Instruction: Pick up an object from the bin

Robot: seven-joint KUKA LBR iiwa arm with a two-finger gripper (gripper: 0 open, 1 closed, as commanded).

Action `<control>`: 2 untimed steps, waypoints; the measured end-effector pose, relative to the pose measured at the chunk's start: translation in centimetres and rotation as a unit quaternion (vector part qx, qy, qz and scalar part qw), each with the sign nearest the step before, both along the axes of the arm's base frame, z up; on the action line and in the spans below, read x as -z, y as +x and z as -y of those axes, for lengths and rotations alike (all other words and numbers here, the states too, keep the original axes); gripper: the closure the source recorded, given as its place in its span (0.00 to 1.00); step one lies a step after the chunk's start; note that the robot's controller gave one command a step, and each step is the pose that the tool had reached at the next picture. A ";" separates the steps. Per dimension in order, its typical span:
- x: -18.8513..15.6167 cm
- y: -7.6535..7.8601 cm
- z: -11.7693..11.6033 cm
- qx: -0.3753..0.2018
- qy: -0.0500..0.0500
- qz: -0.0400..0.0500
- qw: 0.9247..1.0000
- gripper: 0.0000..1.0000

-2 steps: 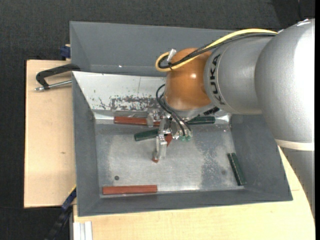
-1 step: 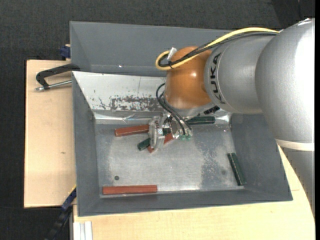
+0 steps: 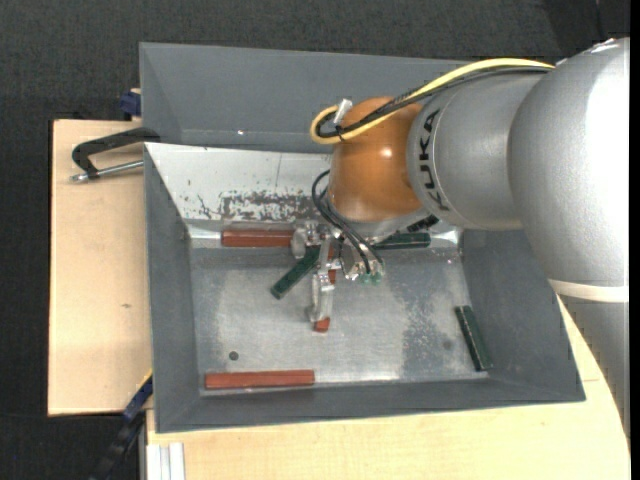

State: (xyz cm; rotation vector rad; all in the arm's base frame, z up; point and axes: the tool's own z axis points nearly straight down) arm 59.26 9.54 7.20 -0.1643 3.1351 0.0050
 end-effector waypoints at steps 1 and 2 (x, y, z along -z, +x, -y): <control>0.0 0.0 0.1 0.000 0.000 0.000 1.000 1.00; 0.0 0.0 0.1 0.001 0.000 0.000 1.000 1.00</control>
Offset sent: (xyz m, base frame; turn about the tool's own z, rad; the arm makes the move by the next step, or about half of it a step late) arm 0.0000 0.0000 0.0000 0.0000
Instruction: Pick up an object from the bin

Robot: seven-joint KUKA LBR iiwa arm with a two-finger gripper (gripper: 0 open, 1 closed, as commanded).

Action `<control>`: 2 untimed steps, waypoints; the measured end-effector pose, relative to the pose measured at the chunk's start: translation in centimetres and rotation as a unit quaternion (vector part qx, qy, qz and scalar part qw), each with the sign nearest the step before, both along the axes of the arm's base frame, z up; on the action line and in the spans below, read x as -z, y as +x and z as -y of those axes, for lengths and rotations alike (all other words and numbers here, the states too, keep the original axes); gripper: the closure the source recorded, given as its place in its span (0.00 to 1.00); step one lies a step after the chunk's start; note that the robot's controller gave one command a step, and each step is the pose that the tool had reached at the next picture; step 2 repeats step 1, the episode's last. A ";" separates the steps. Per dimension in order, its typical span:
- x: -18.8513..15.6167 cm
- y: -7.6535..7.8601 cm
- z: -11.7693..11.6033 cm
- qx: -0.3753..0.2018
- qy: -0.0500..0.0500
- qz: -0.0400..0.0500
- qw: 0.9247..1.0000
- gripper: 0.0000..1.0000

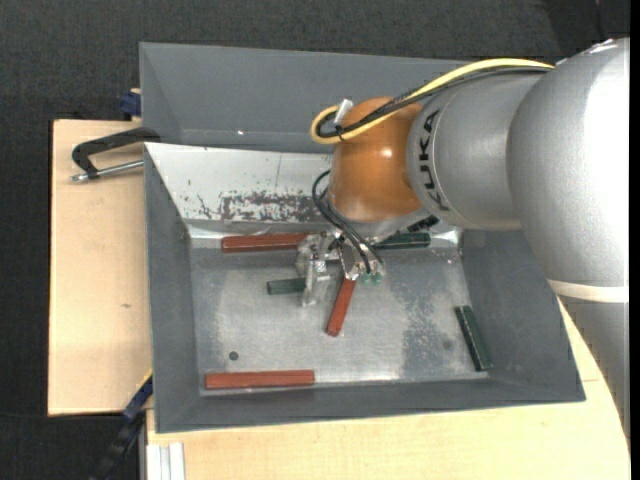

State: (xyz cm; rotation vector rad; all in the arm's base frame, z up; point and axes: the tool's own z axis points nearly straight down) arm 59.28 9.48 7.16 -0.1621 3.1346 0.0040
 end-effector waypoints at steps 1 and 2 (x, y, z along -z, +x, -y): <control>-14.7 -0.4 0.3 -0.035 -0.001 0.002 0.999 1.00; -14.7 -0.4 0.3 -0.035 -0.001 0.002 0.999 1.00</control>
Offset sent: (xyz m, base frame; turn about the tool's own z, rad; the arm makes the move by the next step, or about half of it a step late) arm 0.0000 0.0000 0.0000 0.0000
